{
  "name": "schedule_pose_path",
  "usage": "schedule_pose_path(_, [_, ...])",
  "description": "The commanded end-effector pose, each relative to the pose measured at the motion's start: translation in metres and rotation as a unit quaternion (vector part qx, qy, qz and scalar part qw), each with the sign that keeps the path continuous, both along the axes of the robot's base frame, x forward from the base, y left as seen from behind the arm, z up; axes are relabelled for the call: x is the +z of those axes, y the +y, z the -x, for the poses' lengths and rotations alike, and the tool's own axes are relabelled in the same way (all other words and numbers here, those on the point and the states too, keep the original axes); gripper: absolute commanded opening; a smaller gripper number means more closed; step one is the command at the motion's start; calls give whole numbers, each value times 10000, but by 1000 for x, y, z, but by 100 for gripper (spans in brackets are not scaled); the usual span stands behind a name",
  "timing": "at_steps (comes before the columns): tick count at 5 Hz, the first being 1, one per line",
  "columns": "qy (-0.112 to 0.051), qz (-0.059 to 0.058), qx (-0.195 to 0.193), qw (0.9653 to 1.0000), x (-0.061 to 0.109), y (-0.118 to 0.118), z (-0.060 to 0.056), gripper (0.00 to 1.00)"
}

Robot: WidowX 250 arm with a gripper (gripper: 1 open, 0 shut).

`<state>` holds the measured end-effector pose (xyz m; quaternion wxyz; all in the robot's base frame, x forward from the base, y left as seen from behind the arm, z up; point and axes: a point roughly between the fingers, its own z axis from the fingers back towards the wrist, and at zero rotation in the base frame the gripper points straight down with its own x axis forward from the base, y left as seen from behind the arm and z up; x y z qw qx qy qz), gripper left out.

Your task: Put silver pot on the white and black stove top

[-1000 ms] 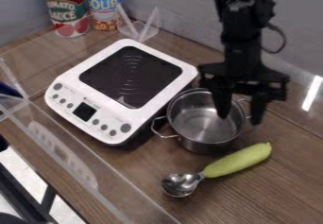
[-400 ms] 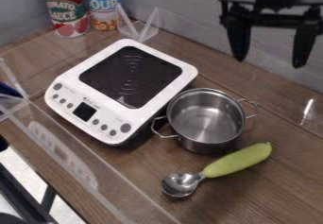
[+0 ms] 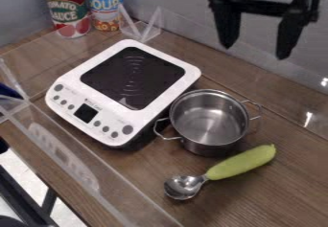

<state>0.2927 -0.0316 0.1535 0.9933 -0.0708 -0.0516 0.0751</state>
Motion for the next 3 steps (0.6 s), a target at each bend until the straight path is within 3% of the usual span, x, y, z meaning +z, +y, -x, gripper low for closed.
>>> schedule_pose_path(1, [-166, -27, -198, 9997, 2, 2, 5, 100])
schedule_pose_path(2, [-149, -47, -324, 9994, 0, 8, 7, 0])
schedule_pose_path(3, [-162, -9, -376, 9992, 3, 12, 7, 100])
